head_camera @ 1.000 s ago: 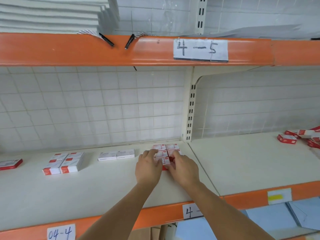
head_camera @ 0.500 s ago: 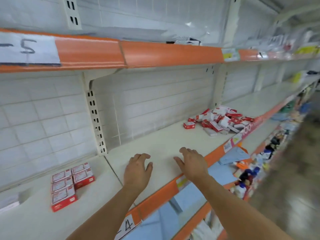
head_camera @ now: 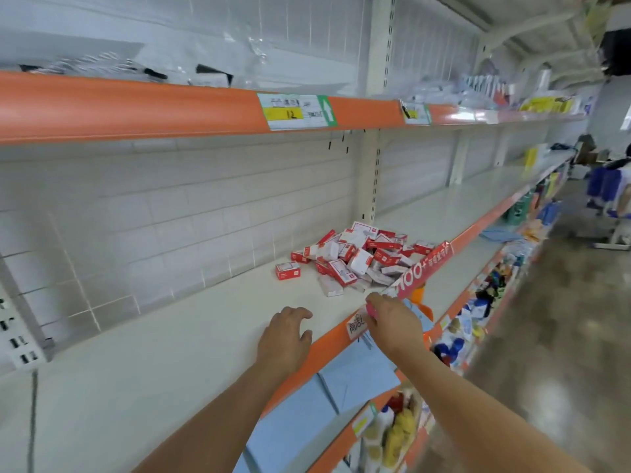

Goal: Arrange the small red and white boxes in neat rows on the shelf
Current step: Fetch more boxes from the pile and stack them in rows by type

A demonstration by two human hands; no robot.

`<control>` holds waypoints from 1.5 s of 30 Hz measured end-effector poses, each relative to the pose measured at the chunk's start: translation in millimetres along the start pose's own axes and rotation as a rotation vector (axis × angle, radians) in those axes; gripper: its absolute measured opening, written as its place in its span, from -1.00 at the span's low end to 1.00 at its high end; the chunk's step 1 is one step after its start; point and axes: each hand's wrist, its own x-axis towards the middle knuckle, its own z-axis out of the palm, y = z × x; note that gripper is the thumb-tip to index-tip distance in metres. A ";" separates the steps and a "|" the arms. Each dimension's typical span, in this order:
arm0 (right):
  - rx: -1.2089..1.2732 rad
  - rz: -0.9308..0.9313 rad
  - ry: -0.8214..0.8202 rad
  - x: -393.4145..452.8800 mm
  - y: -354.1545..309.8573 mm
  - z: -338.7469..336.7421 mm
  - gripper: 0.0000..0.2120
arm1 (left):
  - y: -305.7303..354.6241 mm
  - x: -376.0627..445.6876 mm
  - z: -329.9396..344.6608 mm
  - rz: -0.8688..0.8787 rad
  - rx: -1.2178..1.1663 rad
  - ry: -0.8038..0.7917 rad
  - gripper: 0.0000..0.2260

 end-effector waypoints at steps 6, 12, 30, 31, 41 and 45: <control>0.025 -0.031 -0.030 45.9 19.1 8.6 -0.62 | 4.4 52.5 26.6 -0.007 0.036 -0.030 -0.64; 0.009 -0.170 -0.093 87.8 4.2 36.6 -0.62 | -0.1 112.2 47.1 0.058 0.074 -0.062 -0.55; -0.098 -0.081 -0.035 142.5 -8.5 53.4 -0.77 | -5.7 172.8 31.6 0.279 0.376 -0.363 -0.53; -0.088 -0.088 -0.032 142.2 -8.2 52.5 -0.77 | -4.2 171.5 31.4 0.275 0.384 -0.327 -0.53; -0.026 -0.206 -0.058 127.4 -2.6 46.8 -0.58 | -2.0 126.9 33.1 0.060 0.297 -0.166 -0.56; -0.026 -0.282 -0.131 113.2 -12.8 45.5 -0.58 | 0.1 101.6 24.8 -0.027 0.298 -0.127 -0.57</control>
